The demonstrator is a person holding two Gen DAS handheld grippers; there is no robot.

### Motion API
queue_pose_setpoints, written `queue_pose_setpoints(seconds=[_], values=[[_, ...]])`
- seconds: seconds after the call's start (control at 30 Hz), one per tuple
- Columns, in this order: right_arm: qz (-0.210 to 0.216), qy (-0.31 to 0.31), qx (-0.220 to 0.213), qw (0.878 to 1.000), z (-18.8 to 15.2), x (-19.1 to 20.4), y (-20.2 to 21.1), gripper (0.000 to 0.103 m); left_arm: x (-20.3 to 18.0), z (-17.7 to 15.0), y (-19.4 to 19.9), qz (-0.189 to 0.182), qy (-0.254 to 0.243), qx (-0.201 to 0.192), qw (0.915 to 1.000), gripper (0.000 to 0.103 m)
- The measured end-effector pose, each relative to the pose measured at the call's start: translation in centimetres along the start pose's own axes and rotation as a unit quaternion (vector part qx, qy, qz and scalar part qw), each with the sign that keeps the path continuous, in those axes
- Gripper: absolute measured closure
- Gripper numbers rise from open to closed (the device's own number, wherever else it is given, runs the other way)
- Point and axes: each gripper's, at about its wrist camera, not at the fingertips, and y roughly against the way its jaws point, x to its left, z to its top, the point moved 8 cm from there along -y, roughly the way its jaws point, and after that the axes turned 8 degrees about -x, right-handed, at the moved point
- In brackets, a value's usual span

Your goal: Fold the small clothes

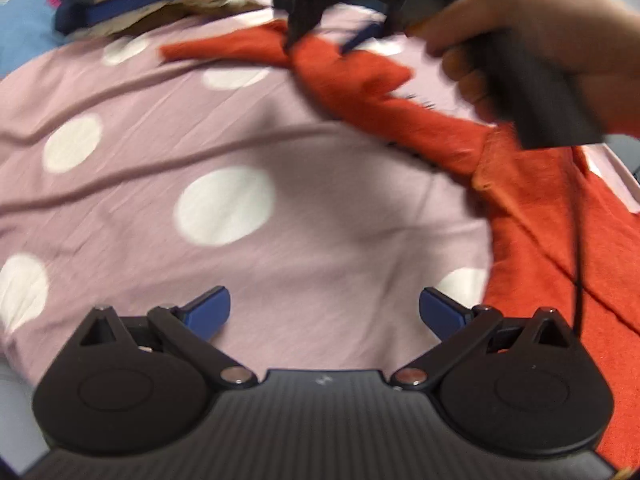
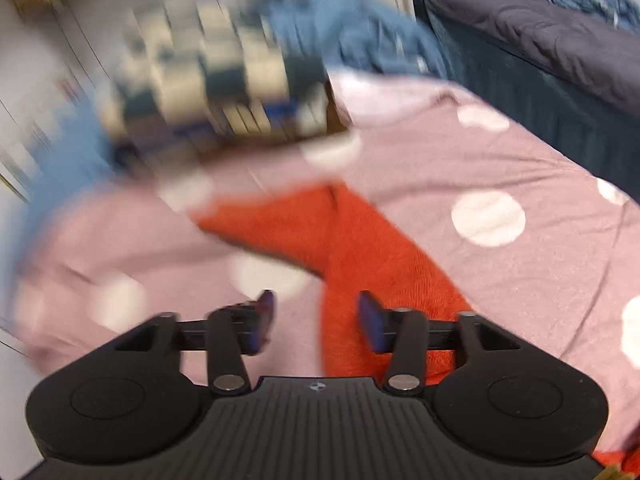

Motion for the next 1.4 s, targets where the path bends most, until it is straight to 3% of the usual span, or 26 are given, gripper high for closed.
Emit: queue_pose_setpoints(seconds=[0.03,0.07,0.1,0.13,0.2,0.37,0.47,0.53,0.57,0.6,0.63,0.67,0.7,0.8,0.87,0.97,1.0,1.07,1.13,1.23,1.3,1.37,1.4], values=[[-0.029,0.027,0.023,0.999,-1.1,0.3,-1.6,0.02,0.7,-0.3,0.0,0.005,0.004,0.005,1.0,0.001],[-0.043,0.049,0.031,0.997,-1.9,0.4,-2.4,0.06,1.3,-0.6,0.1,0.012,0.007,0.009,0.9999,0.001],[-0.046,0.064,0.029,0.996,-2.0,0.8,-2.9,0.086,1.9,-0.8,0.2,0.016,0.011,0.011,0.9998,0.001],[-0.049,0.073,0.019,0.996,-1.6,1.0,-2.9,0.094,2.4,-0.9,0.4,0.018,0.015,0.011,0.9997,0.001],[-0.043,0.083,-0.017,0.995,0.5,1.4,-1.6,0.095,3.2,-1.1,0.6,0.022,0.021,0.008,0.9995,0.001],[-0.013,0.065,-0.175,0.982,9.0,1.2,5.0,0.102,3.4,-0.8,0.4,0.021,0.023,0.011,0.9995,0.0],[0.006,0.088,-0.214,0.973,12.2,1.6,7.4,0.102,2.4,0.0,0.5,0.01,0.01,0.008,0.9999,0.0],[0.028,0.115,-0.216,0.969,13.0,1.3,8.5,0.102,1.6,0.7,0.6,0.002,-0.001,-0.001,1.0,0.0],[0.036,0.112,-0.2,0.973,12.9,0.7,8.3,0.094,1.3,0.9,0.7,-0.004,-0.004,-0.007,1.0,0.0],[0.034,0.103,-0.186,0.977,12.8,-0.4,8.1,0.077,1.0,1.1,0.8,-0.009,-0.004,-0.01,0.9999,0.0],[0.027,0.084,-0.171,0.981,12.2,-1.8,7.9,0.042,0.7,1.2,0.7,-0.014,-0.003,-0.009,0.9999,0.0],[0.031,0.061,-0.154,0.986,11.2,-3.3,7.6,0.018,0.6,1.4,0.6,-0.019,-0.001,-0.006,0.9998,0.0],[0.044,0.035,-0.139,0.989,10.1,-5.0,7.2,0.016,0.4,1.5,0.5,-0.026,0.003,-0.006,0.9997,0.0],[0.055,-0.019,-0.06,0.996,5.1,-10.6,6.7,0.029,-0.7,2.4,0.3,-0.045,0.006,-0.016,0.9988,0.0],[0.026,-0.02,-0.015,0.999,1.8,-14.5,6.9,0.035,-1.7,3.3,-0.2,-0.064,0.006,-0.021,0.9977,0.001],[-0.031,-0.008,0.028,0.999,-2.0,-20.8,8.5,0.034,-3.8,5.1,-1.0,-0.092,-0.005,-0.03,0.9952,0.001],[-0.044,-0.018,0.035,0.998,-2.6,-22.9,9.1,0.032,-4.8,5.6,-1.3,-0.107,-0.011,-0.034,0.9936,0.001],[-0.053,-0.05,0.047,0.996,-3.5,-26.7,10.1,0.009,-7.0,6.6,-1.9,-0.143,-0.025,-0.04,0.9886,0.001],[-0.038,-0.095,0.06,0.993,-4.1,-29.5,10.3,0.002,-8.4,7.9,-2.9,-0.159,-0.029,-0.045,0.9858,0.001],[0.004,-0.15,0.09,0.985,-5.7,-31.2,9.7,0.003,-7.8,10.3,-5.5,-0.136,0.005,-0.049,0.9895,0.001],[0.016,-0.152,0.112,0.982,-6.8,-31.1,8.9,0.004,-6.6,12.2,-7.1,-0.126,0.038,-0.058,0.9896,0.001],[0.018,-0.137,0.101,0.985,-6.9,-30.5,8.6,0.008,-4.8,14.0,-8.3,-0.1,0.069,-0.071,0.9901,0.001],[0.037,-0.142,0.086,0.985,-6.6,-29.8,8.8,0.008,-3.9,14.8,-8.9,-0.091,0.085,-0.078,0.9892,0.001]])
